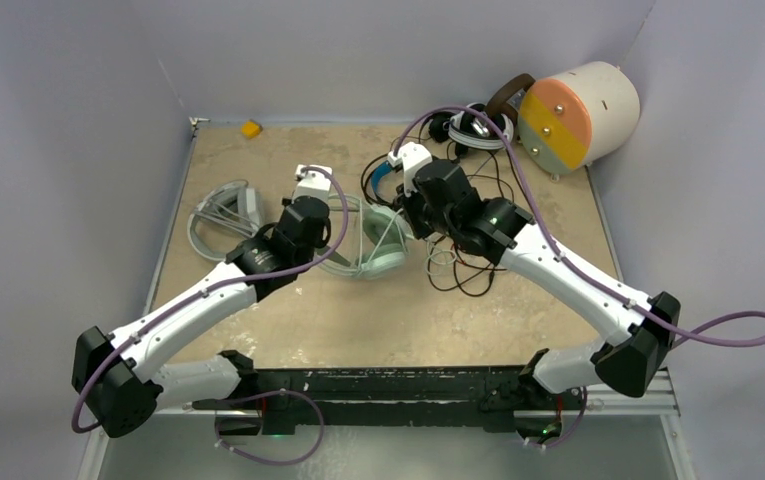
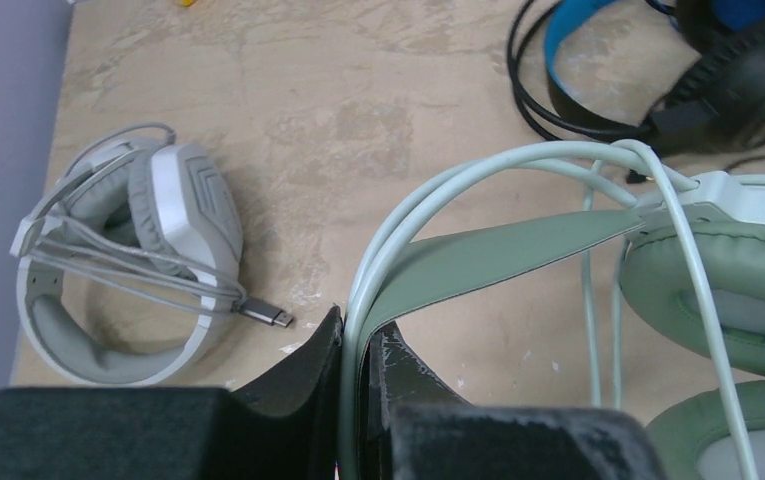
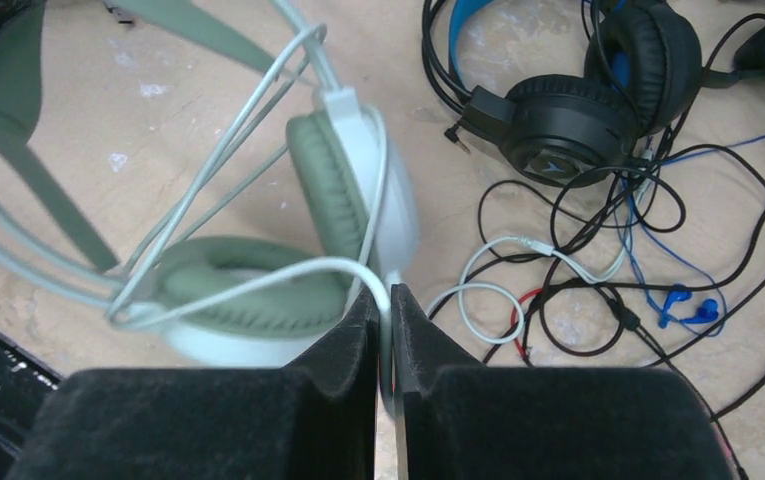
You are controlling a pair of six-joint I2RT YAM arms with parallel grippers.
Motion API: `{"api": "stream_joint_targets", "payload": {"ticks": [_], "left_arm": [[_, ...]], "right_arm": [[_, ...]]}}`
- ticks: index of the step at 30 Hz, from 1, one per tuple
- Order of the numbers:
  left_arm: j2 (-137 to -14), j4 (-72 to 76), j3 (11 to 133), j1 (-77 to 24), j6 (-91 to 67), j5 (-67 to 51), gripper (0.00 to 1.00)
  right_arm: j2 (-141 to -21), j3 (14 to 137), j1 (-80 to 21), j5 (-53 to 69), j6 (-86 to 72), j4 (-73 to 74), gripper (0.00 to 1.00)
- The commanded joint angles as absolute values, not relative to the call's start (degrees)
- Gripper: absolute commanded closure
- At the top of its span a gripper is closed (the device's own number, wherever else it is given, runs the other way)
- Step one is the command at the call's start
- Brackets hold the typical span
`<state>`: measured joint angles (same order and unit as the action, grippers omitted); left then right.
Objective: Wrap the headphones
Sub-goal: Wrap the headphones cable around the headphones.
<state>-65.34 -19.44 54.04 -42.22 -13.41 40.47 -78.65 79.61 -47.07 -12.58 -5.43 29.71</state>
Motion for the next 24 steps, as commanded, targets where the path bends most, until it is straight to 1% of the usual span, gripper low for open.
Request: {"api": "stream_joint_targets", "payload": {"ticks": [1, 4, 10, 17, 19, 22, 24], "left_arm": [[-63.4, -22.6, 58.0, -42.8, -9.2, 30.3, 1.00], [-63.1, -26.5, 59.5, -42.8, -7.1, 23.8, 1.00], [-60.7, -29.6, 59.6, -42.8, -4.8, 22.8, 1.00], [-58.7, -32.4, 59.9, -42.8, -0.9, 16.2, 1.00], [-58.8, -34.2, 60.8, -42.8, -0.3, 14.6, 1.00], [-59.1, -36.2, 62.1, -42.9, -0.3, 12.9, 1.00], [-58.8, -37.2, 62.6, -42.8, 1.6, 11.1, 1.00]], "right_arm": [[-79.6, 82.9, -45.5, -15.9, -3.1, 27.4, 0.90], [-80.8, 83.7, -44.7, -17.7, -2.2, 27.4, 0.89], [-82.0, 83.4, -42.5, -17.3, -1.6, 27.0, 0.89], [-81.9, 81.7, -40.9, -17.1, -1.7, 25.9, 0.87], [-82.2, 81.8, -40.6, -17.6, -1.8, 25.8, 0.87], [-82.7, 81.8, -40.1, -18.3, -1.8, 25.5, 0.83], [-83.2, 81.8, -39.6, -18.1, -1.9, 25.2, 0.82]]}}
